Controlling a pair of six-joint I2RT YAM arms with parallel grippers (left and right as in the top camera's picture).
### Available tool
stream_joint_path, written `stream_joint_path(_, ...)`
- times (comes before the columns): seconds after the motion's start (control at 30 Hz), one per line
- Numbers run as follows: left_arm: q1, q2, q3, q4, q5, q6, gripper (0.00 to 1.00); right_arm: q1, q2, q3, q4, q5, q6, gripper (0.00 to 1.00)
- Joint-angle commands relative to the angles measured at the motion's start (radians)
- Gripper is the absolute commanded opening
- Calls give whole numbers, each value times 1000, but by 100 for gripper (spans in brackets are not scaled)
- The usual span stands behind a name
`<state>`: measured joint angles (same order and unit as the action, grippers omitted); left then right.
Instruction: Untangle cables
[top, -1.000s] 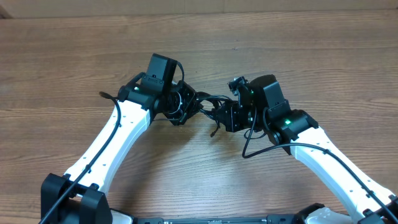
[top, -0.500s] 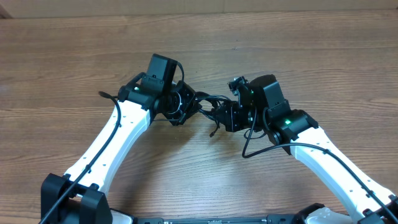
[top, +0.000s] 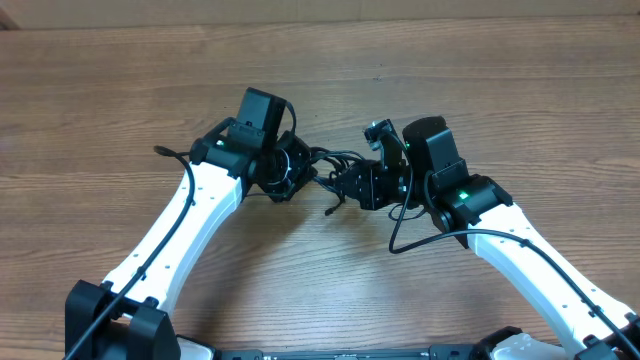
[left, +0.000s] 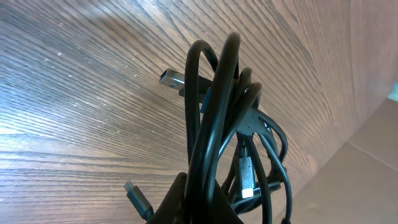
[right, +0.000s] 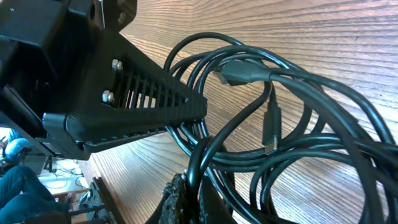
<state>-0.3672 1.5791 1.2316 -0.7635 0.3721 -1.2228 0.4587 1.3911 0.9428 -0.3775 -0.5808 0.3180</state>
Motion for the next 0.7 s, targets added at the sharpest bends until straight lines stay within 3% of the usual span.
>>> stream_joint_path(0.0,0,-18,24,-18,-136,23,4,-4,-3,23,10,-46,4,4)
stream_joint_path(0.23,0,-18,24,-79,-285,24,4,-11,-3,23,10,-42,4,4)
stream_joint_path(0.6,0,-18,24,-52,-198,23,4,-11,-3,23,-20,-6,-5,4)
stream_joint_path(0.63,0,-18,24,-45,-185,23,4,-11,-3,23,-31,9,-5,9)
stream_joint_path(0.67,0,-18,24,-40,-170,23,4,-11,-3,23,-39,19,-5,21)
